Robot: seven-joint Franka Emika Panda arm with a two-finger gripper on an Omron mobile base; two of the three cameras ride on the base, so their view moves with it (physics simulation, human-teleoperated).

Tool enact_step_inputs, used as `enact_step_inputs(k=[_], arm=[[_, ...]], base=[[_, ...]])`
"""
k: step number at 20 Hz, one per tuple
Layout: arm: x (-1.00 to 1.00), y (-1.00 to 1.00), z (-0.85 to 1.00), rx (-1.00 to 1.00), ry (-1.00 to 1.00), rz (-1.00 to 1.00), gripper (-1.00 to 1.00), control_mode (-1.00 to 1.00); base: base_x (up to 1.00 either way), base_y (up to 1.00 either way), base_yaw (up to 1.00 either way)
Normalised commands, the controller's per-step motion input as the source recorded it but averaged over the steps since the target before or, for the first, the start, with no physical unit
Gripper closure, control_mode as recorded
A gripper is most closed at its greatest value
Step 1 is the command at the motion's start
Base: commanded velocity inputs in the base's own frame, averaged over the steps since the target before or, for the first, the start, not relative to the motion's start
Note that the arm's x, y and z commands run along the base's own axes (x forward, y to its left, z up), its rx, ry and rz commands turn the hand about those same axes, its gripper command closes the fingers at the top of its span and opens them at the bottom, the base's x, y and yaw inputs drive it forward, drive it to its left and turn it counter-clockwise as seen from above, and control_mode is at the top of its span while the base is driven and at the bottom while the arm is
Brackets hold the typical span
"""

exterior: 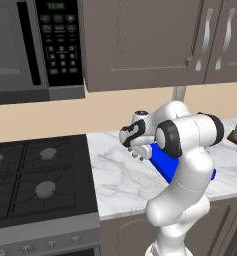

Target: Take out the milk from the fridge and place it on the tray on the counter. Then take the sugar cube near the tray and place it in the tray.

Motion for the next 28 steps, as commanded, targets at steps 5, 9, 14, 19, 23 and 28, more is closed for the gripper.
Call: enact_step_inputs(k=[5,9,14,19,23,28], arm=[[0.00,0.05,-0.10,0.00,0.00,0.00,1.00,-1.00],[0.00,0.00,-0.08,0.00,0.00,0.00,1.00,-1.00],[0.00,0.00,-0.07,0.00,0.00,0.00,1.00,-1.00],[0.00,0.02,0.01,0.01,0.00,0.00,1.00,-1.00],[-0.41,0.11,0.33,0.00,0.00,0.00,1.00,-1.00],[-0.53,0.00,0.38,0.00,0.00,0.00,1.00,-1.00]], base=[[0.00,0.00,0.00],[0.00,0.00,0.00],[0.00,0.00,0.00],[0.00,0.00,0.00],[0.00,0.00,0.00],[0.00,0.00,0.00]])
